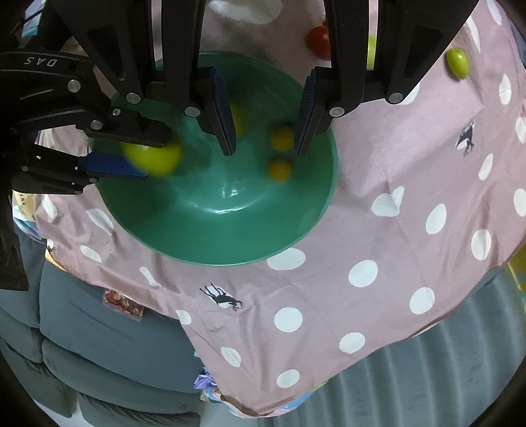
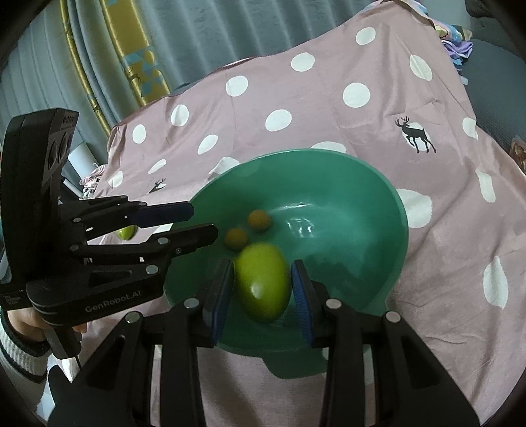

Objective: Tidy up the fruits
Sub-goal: 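Open the left tool in the bowl while the right tool releases its green fruit, then withdraw both open tools from the bowl back over the fruit cluster, then lower the left tool toward a red tomato while the right tool approaches another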

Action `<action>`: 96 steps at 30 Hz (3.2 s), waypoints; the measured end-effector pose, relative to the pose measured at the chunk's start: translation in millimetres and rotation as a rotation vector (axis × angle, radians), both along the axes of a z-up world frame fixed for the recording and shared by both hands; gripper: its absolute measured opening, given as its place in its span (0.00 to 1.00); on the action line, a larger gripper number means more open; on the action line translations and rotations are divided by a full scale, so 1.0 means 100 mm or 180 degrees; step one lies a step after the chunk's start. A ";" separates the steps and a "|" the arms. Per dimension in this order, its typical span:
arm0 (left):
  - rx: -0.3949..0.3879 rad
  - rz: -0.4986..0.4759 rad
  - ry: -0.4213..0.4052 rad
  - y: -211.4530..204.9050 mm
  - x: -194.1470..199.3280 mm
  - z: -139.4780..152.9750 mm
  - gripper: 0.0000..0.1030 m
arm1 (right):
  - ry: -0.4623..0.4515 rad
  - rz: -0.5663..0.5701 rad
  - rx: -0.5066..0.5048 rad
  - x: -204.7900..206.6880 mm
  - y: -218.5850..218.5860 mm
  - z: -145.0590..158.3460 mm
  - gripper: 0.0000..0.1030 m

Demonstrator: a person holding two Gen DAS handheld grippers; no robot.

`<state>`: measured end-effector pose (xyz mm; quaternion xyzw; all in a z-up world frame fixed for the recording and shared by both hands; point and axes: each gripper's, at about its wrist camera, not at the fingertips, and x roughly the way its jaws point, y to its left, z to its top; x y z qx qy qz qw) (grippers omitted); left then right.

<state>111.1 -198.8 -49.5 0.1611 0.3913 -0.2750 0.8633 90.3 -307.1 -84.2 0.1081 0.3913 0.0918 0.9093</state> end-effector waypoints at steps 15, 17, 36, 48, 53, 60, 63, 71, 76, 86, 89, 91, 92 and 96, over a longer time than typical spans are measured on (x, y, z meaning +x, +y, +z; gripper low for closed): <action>-0.0087 0.0207 -0.0153 0.27 -0.24 0.25 0.77 | -0.0106 -0.0052 0.0150 -0.22 0.08 0.20 0.50; -0.0101 0.0278 -0.0167 0.35 -0.29 0.28 0.81 | -0.0127 -0.0048 0.0202 -0.27 0.11 0.23 0.54; -0.0515 0.1688 0.0306 2.16 -1.03 -0.03 0.95 | 0.0064 0.0435 0.0239 -0.65 0.75 0.31 0.77; -0.0523 0.1780 0.0490 2.46 -1.37 -0.24 0.95 | 0.0242 0.0811 0.0014 -0.61 1.28 0.23 0.77; -0.0628 0.1653 0.0484 2.42 -1.36 -0.21 0.95 | 0.0306 0.0831 -0.0028 -0.58 1.36 0.17 0.77; -0.0834 0.1501 0.0506 2.39 -1.34 -0.18 0.95 | 0.0397 0.0852 -0.0050 -0.53 1.44 0.08 0.77; -0.0854 0.1471 0.0545 2.38 -1.32 -0.21 0.95 | 0.0423 0.0879 -0.0050 -0.51 1.47 0.05 0.76; -0.0988 0.1338 0.0609 2.30 -1.22 -0.21 0.95 | 0.0407 0.0906 -0.0136 -0.42 1.51 0.01 0.64; -0.0954 0.1222 0.0545 2.13 -1.07 -0.18 0.95 | 0.0406 0.0896 -0.0143 -0.39 1.47 -0.04 0.56; -0.0679 0.0935 0.0554 1.65 -0.54 -0.35 0.77 | 0.0457 0.0791 -0.0097 -0.33 1.32 -0.14 0.56; -0.0586 0.0894 0.0674 1.55 -0.38 -0.48 0.73 | 0.0467 0.0784 -0.0071 -0.32 1.28 -0.17 0.56; -0.0587 0.0848 0.0717 1.49 -0.32 -0.52 0.73 | 0.0481 0.0773 -0.0044 -0.31 1.25 -0.20 0.56; -0.0561 0.0835 0.0720 1.46 -0.30 -0.54 0.71 | 0.0489 0.0766 -0.0036 -0.30 1.24 -0.21 0.56; -0.0508 0.0786 0.0777 1.36 -0.19 -0.59 0.57 | 0.0511 0.0740 0.0017 -0.26 1.19 -0.26 0.57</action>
